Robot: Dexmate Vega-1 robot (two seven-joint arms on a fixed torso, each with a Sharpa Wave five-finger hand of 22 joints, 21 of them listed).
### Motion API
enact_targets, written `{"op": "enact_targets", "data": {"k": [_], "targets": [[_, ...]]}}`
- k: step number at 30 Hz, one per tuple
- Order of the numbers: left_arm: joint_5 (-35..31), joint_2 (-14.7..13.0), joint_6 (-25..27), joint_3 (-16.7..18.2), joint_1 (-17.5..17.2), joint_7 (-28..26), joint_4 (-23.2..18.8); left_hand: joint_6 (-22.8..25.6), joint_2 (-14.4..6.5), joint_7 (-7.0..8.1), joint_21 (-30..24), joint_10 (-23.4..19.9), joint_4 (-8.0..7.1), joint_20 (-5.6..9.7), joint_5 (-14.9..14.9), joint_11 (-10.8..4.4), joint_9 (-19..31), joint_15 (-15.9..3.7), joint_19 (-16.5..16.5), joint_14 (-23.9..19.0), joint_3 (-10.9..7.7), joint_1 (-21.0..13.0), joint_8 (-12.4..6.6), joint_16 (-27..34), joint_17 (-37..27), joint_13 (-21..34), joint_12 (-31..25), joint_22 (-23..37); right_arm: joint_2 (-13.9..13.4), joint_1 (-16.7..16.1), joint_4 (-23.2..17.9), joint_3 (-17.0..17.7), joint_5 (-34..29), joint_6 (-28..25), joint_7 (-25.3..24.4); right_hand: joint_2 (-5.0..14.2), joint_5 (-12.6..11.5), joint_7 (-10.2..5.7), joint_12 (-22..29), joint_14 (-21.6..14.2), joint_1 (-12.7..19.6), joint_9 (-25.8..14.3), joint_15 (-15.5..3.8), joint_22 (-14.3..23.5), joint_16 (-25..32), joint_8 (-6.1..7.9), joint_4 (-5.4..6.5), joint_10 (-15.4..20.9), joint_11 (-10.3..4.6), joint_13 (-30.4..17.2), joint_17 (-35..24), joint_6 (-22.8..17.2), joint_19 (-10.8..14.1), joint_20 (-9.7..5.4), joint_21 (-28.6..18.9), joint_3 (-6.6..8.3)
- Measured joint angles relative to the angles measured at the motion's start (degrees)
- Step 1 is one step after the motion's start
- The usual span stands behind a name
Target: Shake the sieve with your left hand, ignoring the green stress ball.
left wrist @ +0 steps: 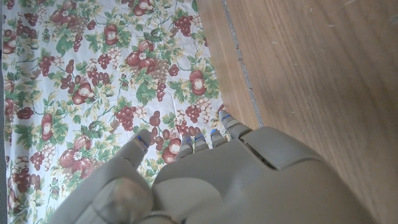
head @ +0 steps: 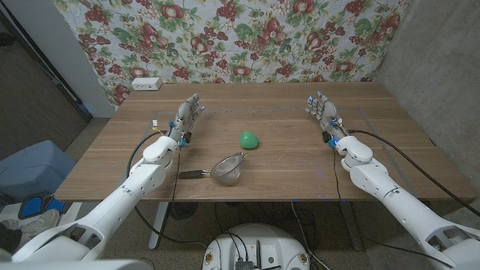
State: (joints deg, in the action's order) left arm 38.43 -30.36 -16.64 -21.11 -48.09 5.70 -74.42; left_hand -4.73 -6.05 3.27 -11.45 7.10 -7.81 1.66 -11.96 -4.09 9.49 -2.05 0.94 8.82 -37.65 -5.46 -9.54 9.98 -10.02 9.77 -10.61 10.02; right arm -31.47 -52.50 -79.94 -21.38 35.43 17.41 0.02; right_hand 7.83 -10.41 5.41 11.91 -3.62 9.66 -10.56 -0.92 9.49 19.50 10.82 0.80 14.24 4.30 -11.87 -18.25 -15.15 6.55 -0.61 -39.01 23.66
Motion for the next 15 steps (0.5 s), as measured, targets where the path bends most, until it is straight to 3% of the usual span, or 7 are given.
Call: {"op": "enact_targets", "data": {"k": [4, 5, 9, 12, 15], "targets": [[0.18, 0.00, -0.02, 0.00, 0.00, 1.02, 0.00, -0.02, 0.00, -0.02, 0.01, 0.00, 0.00, 0.00, 0.00, 0.00, 0.00, 0.00, 0.00, 0.00, 0.00, 0.00, 0.00, 0.00, 0.00, 0.00, 0.00, 0.00, -0.68, -2.09, -3.45, -0.02, 0.00, 0.00, 0.00, 0.33, 0.00, 0.00, 0.00, -0.30, 0.32, 0.00, 0.31, 0.00, 0.00, 0.00, 0.00, 0.00, 0.00, 0.00, 0.00, 0.00, 0.21, 0.21, 0.00, 0.00], [0.18, -1.68, -0.02, 0.28, -0.60, 1.08, -1.46, -0.20, 0.00, -0.20, 0.01, 0.00, 0.00, 0.00, 0.00, 0.00, 0.00, 0.00, 0.00, 0.00, 0.00, 0.00, 0.00, 0.00, 0.00, 0.00, 0.00, 0.00, -0.73, -2.23, -3.66, -0.02, -2.25, 1.57, -1.39, 0.33, 0.00, 0.00, 0.00, -0.30, 0.32, 0.00, 0.31, 0.00, 0.00, 0.00, 0.00, 0.22, 0.22, 0.00, 0.00, 0.00, 0.33, 0.33, 0.00, 0.00], [0.16, -2.20, -0.03, 0.51, -1.12, 1.14, -2.45, -0.20, 0.00, -0.20, 0.01, 0.00, 0.24, 0.00, 0.00, 0.00, 0.00, 0.00, 0.00, 0.00, -0.24, 0.00, 0.00, 0.00, 0.16, 0.00, 0.00, 0.00, -0.97, -2.93, -4.85, -0.15, -2.25, 1.57, -1.39, 0.33, 0.00, 0.31, 0.00, -0.61, 0.32, 0.17, 0.62, -0.01, 0.00, 0.00, -0.43, 0.31, 0.31, 0.00, 0.18, -0.31, 0.41, 0.41, 0.00, 0.20], [0.05, -2.73, -0.02, 0.77, -1.73, 0.93, -3.43, -0.20, 0.00, -0.20, 0.01, 0.00, 0.24, -0.01, 0.00, 0.00, 0.00, 0.00, 0.00, 0.00, -0.24, 0.00, 0.00, 0.00, 0.17, 0.00, 0.00, 0.00, -1.00, -3.13, -5.35, -0.23, -3.11, 2.92, -1.12, -0.13, 0.00, 0.31, 0.00, -0.60, 0.80, 0.17, 0.61, -0.13, 0.00, 0.00, -1.18, 0.30, 0.31, 0.00, 0.44, -0.31, 0.41, 0.41, 0.25, 0.52], [0.02, -2.79, -0.02, 0.79, -1.78, 0.86, -3.51, -0.19, 0.00, -0.20, 0.01, 0.00, 0.24, -0.01, 0.00, 0.00, -0.01, 0.00, 0.00, 0.00, -0.24, 0.00, 0.00, 0.00, 0.16, 0.00, 0.01, -0.01, -1.00, -3.16, -5.57, -0.28, -3.11, 2.92, -1.12, 0.55, 0.00, 0.31, 0.00, -0.83, 3.05, 0.17, 0.84, -0.16, -0.11, 0.00, -2.87, 0.30, 0.31, 0.10, 1.03, -0.30, 0.83, 0.83, 0.76, 1.34]]}}
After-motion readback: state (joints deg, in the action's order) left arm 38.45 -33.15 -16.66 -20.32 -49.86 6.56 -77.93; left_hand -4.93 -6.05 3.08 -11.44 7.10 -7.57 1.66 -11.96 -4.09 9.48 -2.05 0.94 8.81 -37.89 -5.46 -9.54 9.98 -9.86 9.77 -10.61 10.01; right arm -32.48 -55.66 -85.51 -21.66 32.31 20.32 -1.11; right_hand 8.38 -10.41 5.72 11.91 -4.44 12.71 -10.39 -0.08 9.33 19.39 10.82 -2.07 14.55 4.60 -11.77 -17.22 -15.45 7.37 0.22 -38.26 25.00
